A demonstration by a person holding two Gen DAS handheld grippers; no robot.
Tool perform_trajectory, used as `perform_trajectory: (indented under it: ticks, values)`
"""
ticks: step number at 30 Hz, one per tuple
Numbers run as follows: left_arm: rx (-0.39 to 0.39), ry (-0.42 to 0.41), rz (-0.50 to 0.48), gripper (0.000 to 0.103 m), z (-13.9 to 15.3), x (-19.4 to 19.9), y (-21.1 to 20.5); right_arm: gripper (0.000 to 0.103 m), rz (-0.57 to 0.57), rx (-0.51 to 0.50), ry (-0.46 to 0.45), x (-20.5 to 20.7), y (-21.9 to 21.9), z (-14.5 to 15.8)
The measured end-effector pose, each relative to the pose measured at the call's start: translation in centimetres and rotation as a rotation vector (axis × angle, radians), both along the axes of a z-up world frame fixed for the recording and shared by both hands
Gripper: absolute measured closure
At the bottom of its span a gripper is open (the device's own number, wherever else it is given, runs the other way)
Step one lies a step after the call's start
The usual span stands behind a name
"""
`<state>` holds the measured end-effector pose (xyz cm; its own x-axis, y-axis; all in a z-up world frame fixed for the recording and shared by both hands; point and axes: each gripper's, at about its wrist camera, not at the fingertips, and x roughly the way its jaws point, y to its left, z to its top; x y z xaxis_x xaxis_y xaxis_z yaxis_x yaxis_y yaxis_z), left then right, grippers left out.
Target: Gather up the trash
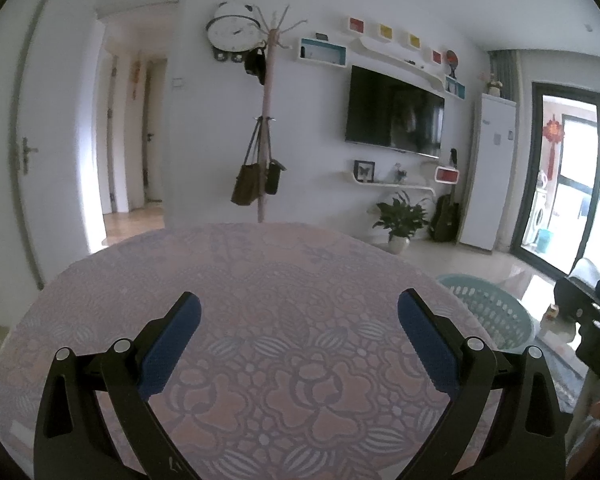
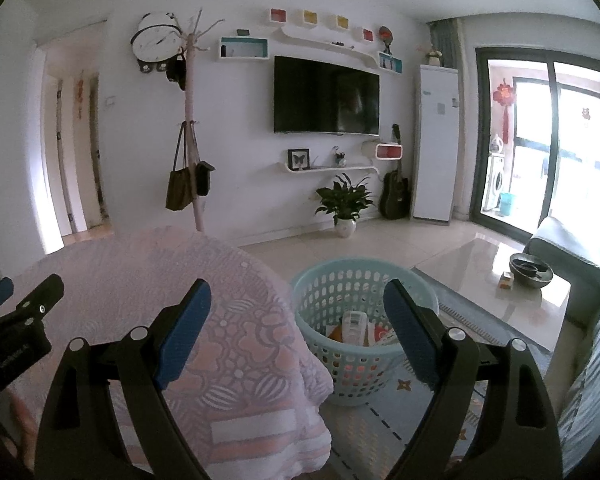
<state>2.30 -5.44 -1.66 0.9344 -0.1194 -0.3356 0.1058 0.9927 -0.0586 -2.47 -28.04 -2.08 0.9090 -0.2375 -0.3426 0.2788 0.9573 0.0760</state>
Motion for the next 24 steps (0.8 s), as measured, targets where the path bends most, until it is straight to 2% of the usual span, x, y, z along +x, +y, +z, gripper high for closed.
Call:
perform_trajectory:
  ticks: [19,23,24]
  values:
    - [0.052,0.033,0.047,0.008,2.5,-0.4,2.4,0.019,-0.006,-0.018,-0.037,-1.3,1.4,1.3]
    - [0.175,-0.023,0.103,0.008,3.1,-1.4,2.4,0.019,-0.005,-0.029,-0.047,-1.7,2.1,1.9]
    - [0.183,-0.025,0.106,0.007,3.4,-1.4,2.5,0.019,-0.004,-0.032,-0.049,-1.8,2.3,2.0]
